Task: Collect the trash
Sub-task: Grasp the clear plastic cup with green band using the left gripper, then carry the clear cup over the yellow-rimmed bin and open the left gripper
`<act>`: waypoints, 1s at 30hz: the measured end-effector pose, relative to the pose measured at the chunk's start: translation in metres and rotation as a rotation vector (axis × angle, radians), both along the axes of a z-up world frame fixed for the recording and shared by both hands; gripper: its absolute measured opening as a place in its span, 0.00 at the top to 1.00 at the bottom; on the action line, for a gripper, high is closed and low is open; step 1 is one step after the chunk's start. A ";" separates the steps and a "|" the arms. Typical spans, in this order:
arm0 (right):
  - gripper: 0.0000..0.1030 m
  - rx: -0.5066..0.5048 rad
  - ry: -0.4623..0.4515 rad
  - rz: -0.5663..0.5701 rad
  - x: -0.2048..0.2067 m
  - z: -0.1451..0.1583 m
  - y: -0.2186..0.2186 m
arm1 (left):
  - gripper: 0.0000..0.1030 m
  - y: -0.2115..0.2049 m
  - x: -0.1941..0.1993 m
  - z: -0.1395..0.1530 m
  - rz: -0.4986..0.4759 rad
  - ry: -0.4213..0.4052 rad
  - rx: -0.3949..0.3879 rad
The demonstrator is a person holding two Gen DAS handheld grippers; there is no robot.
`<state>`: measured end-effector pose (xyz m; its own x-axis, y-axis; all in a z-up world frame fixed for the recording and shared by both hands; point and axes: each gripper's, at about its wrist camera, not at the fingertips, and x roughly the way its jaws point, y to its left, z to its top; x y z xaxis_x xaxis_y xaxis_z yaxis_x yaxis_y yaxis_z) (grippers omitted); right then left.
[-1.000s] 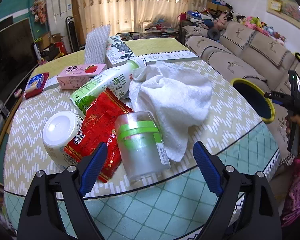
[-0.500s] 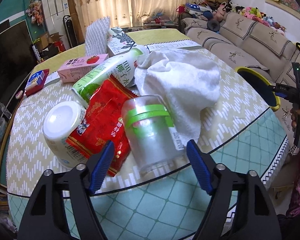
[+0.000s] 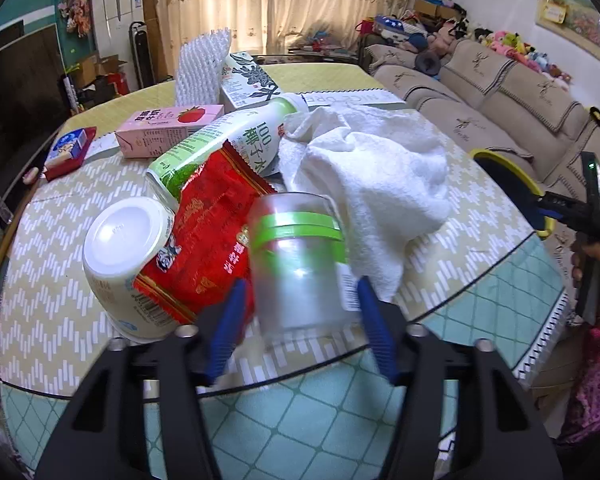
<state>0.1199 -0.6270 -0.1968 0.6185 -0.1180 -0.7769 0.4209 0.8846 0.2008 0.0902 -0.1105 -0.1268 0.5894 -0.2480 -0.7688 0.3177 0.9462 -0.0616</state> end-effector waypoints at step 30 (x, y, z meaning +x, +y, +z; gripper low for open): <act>0.52 0.043 -0.046 0.049 -0.012 0.009 0.008 | 0.53 -0.005 -0.045 0.026 -0.119 -0.077 0.023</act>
<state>0.1083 -0.6192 -0.1882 0.6580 -0.0541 -0.7511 0.3668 0.8941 0.2570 0.0454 -0.1154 -0.1010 0.6141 -0.3030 -0.7288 0.4311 0.9022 -0.0118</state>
